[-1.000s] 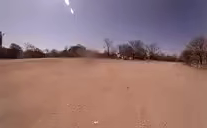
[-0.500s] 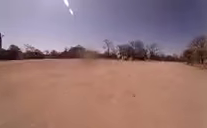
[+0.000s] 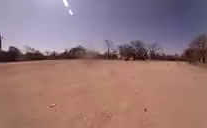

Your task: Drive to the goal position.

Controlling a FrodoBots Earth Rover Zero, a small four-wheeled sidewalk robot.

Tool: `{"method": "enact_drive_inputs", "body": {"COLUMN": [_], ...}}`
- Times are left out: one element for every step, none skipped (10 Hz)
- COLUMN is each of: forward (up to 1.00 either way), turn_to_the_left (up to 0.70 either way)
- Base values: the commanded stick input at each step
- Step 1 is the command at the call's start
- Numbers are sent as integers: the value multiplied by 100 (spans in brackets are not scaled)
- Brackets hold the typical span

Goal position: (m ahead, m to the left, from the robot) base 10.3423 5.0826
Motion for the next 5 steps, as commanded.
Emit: {"method": "enact_drive_inputs", "body": {"forward": [100, 100, 100, 100, 100], "turn_to_the_left": [-27, -27, -27, -27, -27]}}
